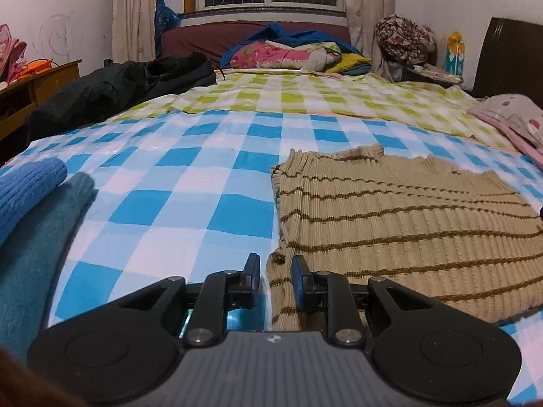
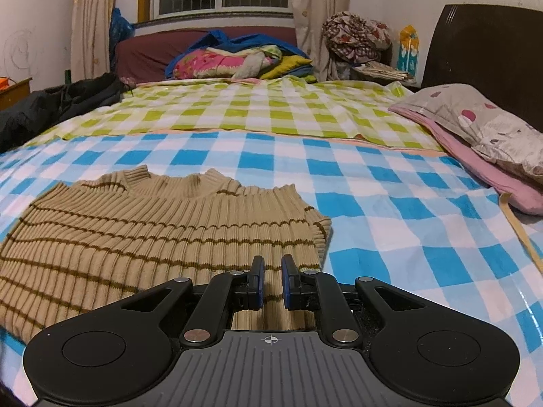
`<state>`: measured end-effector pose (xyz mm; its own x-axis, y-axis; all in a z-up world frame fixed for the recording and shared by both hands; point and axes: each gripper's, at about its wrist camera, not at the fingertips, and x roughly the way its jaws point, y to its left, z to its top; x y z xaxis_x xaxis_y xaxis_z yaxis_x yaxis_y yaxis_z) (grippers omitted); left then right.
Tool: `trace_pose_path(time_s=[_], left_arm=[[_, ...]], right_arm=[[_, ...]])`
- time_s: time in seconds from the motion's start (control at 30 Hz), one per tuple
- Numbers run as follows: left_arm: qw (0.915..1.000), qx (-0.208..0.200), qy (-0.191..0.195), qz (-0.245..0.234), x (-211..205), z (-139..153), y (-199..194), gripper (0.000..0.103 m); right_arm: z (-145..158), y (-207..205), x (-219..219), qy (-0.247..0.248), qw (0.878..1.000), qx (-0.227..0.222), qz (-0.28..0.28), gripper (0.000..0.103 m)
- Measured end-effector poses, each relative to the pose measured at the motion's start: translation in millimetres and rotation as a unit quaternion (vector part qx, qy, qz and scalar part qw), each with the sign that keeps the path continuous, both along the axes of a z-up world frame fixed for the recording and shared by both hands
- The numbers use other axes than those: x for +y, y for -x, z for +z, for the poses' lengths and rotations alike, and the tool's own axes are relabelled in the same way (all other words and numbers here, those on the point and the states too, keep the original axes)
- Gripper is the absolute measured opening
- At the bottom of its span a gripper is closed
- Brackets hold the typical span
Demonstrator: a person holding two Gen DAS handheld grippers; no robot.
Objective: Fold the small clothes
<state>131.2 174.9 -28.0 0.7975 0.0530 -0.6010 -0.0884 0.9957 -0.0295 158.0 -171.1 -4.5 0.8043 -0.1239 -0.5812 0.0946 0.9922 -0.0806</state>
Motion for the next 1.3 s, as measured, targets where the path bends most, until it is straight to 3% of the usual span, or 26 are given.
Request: trace_pose_path(time_s=[0.27, 0.63, 1.3], left_arm=[[0.9998, -0.012, 0.015, -0.004, 5, 1, 20, 0.029], [0.9991, -0.008, 0.038, -0.019, 15, -11, 25, 0.032], [0.9987, -0.014, 0.041, -0.028, 18, -14, 28, 0.034]], right_arm=[[0, 10, 11, 0.017, 1.000, 0.001, 0.006, 0.014], [-22, 7, 24, 0.060, 0.998, 0.036, 0.000, 0.014], [-30, 5, 33, 0.087, 0.995, 0.045, -0.005, 0.014]])
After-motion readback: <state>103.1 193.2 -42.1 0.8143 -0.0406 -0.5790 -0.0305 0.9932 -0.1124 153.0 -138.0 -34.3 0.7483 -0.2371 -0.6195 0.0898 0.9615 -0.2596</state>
